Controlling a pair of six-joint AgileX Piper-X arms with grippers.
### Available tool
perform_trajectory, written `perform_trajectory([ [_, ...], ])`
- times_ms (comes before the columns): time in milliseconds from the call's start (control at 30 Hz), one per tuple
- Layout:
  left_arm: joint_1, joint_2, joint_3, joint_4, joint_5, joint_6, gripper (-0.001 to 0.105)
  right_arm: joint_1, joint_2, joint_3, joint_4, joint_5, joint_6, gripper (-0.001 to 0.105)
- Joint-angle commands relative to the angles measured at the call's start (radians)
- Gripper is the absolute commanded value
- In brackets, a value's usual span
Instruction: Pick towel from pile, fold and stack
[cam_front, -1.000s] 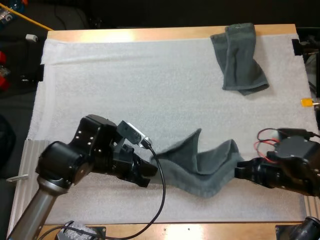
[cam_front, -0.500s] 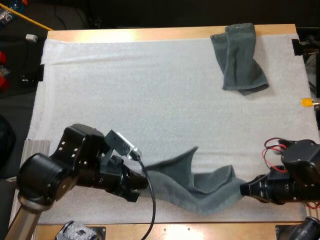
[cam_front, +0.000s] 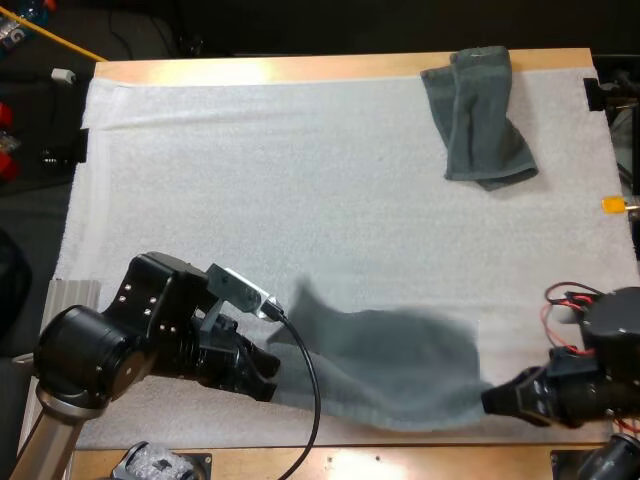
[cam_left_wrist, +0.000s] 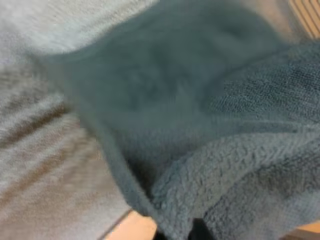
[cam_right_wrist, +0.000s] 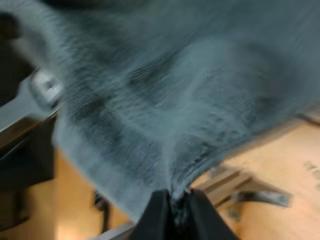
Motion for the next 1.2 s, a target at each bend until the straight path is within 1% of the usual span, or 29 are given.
perform_trajectory([
  [0, -0.002, -0.018, -0.006, 0.033, 0.073, -0.001, 0.0, 0.002, -0.014, -0.01, 0.007, -0.049, 0.004, 0.0],
  [67, -0.002, -0.036, -0.006, 0.031, 0.159, 0.002, 0.0, 0.002, -0.025, -0.013, 0.007, -0.061, 0.013, 0.0],
  [100, -0.002, -0.048, -0.006, 0.031, 0.185, -0.002, 0.0, 0.002, -0.031, -0.013, 0.007, -0.06, 0.021, 0.0],
  [300, -0.002, -0.107, -0.006, 0.031, 0.186, -0.016, 0.0, 0.002, -0.037, -0.013, 0.007, -0.056, 0.033, 0.0],
  [333, -0.002, -0.108, -0.006, 0.03, 0.173, -0.016, 0.0, 0.002, -0.036, -0.013, 0.007, -0.045, 0.033, 0.0],
  [400, -0.002, -0.106, 0.0, 0.015, 0.096, -0.009, 0.0, 0.002, -0.026, -0.008, 0.001, 0.021, 0.02, 0.0],
  [433, -0.002, -0.1, 0.008, 0.008, 0.073, -0.004, 0.0, 0.002, -0.017, -0.003, -0.004, 0.037, 0.018, 0.0],
  [500, -0.002, -0.076, 0.051, -0.017, -0.012, 0.023, 0.0, 0.002, 0.008, 0.027, -0.043, 0.069, 0.017, 0.0],
  [533, -0.002, -0.067, 0.069, -0.028, -0.03, 0.029, 0.0, 0.002, 0.022, 0.046, -0.069, 0.085, 0.017, 0.0],
  [633, -0.002, -0.01, 0.148, -0.112, -0.084, 0.053, 0.0, 0.002, 0.078, 0.117, -0.184, 0.157, -0.004, 0.0],
  [700, -0.001, 0.043, 0.2, -0.208, -0.128, 0.054, 0.0, -0.001, 0.146, 0.174, -0.286, 0.267, -0.006, 0.0],
  [733, 0.004, 0.063, 0.21, -0.238, -0.138, 0.051, 0.0, -0.001, 0.171, 0.187, -0.309, 0.294, -0.006, 0.0],
  [767, 0.014, 0.097, 0.221, -0.283, -0.149, 0.051, 0.0, -0.001, 0.213, 0.201, -0.355, 0.349, -0.006, 0.0],
  [800, 0.03, 0.128, 0.227, -0.32, -0.15, 0.051, 0.0, -0.001, 0.247, 0.206, -0.387, 0.393, -0.002, 0.0],
  [867, 0.069, 0.175, 0.227, -0.383, -0.149, 0.051, 0.0, -0.001, 0.314, 0.206, -0.442, 0.44, -0.002, 0.0],
  [967, 0.13, 0.241, 0.227, -0.456, -0.144, 0.051, 0.0, -0.001, 0.394, 0.206, -0.518, 0.477, 0.021, 0.0],
  [1033, 0.172, 0.284, 0.227, -0.495, -0.103, 0.051, 0.0, -0.001, 0.441, 0.206, -0.559, 0.507, 0.053, 0.0],
  [1100, 0.212, 0.342, 0.227, -0.536, -0.041, 0.051, 0.0, -0.001, 0.488, 0.206, -0.607, 0.542, 0.096, 0.0],
  [1167, 0.231, 0.384, 0.227, -0.567, -0.008, 0.051, 0.0, -0.001, 0.523, 0.206, -0.648, 0.554, 0.133, 0.0],
])
